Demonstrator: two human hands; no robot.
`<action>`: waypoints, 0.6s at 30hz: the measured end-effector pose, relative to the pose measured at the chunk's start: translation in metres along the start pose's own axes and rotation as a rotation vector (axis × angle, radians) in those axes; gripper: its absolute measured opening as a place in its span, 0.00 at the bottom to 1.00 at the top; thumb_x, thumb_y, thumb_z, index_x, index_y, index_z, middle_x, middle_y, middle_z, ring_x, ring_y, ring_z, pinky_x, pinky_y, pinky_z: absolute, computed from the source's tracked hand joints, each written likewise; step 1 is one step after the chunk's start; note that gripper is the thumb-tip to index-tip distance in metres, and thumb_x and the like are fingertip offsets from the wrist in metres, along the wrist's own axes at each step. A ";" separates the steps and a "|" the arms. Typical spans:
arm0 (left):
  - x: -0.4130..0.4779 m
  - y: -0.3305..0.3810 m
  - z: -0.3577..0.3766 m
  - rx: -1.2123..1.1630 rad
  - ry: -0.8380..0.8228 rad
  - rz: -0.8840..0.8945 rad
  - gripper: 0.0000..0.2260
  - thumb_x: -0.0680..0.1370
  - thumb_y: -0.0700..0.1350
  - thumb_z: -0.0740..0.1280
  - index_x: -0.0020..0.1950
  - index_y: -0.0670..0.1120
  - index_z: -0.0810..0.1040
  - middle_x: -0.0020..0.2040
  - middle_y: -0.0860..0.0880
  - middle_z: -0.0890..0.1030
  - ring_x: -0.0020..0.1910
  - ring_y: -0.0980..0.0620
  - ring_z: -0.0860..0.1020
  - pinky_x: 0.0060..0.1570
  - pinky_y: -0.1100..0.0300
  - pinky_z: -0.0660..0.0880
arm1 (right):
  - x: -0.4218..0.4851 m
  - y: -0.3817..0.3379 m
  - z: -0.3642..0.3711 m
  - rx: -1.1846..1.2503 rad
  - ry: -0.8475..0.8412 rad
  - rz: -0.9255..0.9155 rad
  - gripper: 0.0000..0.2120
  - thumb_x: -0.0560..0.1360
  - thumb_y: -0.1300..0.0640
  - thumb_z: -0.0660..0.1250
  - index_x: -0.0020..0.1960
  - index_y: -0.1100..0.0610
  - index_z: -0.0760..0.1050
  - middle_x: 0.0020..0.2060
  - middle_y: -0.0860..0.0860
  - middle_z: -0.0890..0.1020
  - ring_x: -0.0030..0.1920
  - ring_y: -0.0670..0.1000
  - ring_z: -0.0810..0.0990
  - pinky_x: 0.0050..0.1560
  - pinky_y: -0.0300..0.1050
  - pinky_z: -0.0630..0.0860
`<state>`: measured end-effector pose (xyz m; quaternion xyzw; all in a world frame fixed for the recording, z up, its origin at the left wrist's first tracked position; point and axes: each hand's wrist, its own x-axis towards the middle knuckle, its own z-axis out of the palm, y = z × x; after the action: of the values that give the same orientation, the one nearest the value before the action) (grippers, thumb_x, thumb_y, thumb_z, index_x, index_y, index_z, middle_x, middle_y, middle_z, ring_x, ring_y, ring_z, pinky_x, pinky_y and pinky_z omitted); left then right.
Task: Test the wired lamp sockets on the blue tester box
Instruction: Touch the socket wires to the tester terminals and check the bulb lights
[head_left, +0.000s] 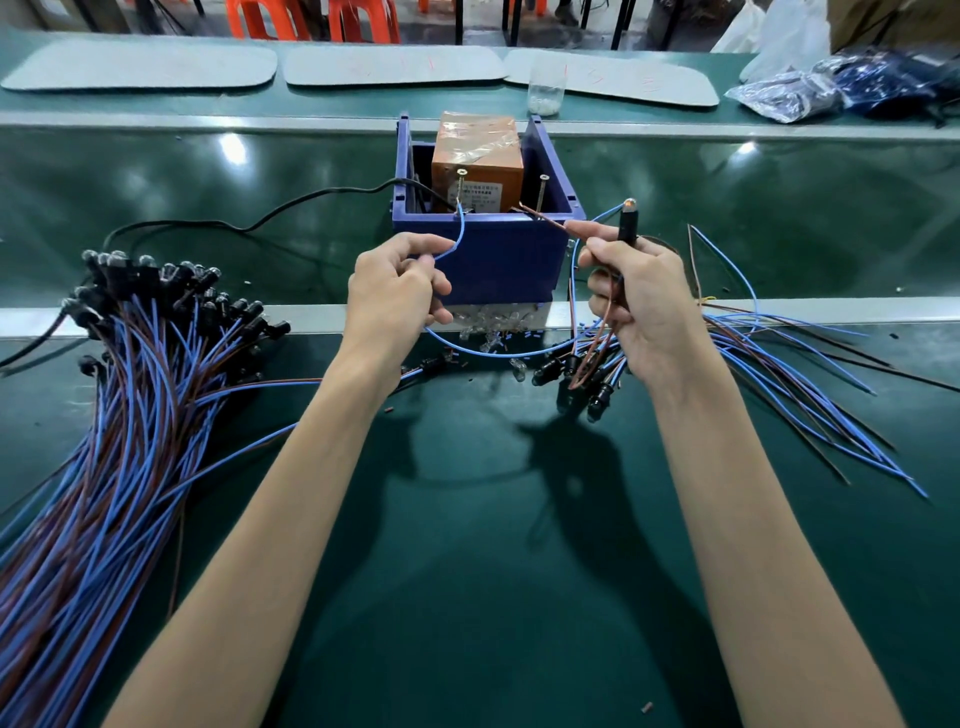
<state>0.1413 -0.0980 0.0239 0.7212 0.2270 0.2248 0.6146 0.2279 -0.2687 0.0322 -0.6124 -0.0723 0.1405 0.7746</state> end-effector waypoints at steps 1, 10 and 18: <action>0.000 0.000 0.000 0.000 -0.009 0.003 0.16 0.80 0.36 0.57 0.45 0.52 0.80 0.29 0.55 0.74 0.21 0.58 0.72 0.24 0.70 0.67 | 0.000 0.000 0.000 -0.004 0.002 -0.001 0.12 0.78 0.67 0.59 0.49 0.58 0.81 0.30 0.46 0.75 0.27 0.43 0.60 0.21 0.32 0.55; -0.010 0.008 -0.009 0.157 -0.602 0.071 0.17 0.79 0.30 0.55 0.45 0.47 0.79 0.32 0.53 0.81 0.31 0.55 0.78 0.36 0.64 0.72 | -0.002 -0.010 -0.005 -0.341 0.065 -0.003 0.12 0.81 0.56 0.60 0.45 0.52 0.81 0.35 0.45 0.78 0.32 0.43 0.68 0.28 0.32 0.64; -0.003 0.008 -0.031 0.699 -0.904 -0.035 0.14 0.77 0.31 0.57 0.44 0.46 0.79 0.40 0.49 0.83 0.35 0.59 0.79 0.41 0.67 0.74 | -0.015 -0.039 -0.014 -0.788 0.132 -0.143 0.23 0.82 0.45 0.54 0.36 0.49 0.80 0.34 0.46 0.76 0.32 0.45 0.72 0.35 0.36 0.66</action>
<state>0.1205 -0.0768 0.0362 0.9022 0.0142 -0.2049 0.3793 0.2225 -0.2944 0.0674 -0.8635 -0.1131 0.0081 0.4914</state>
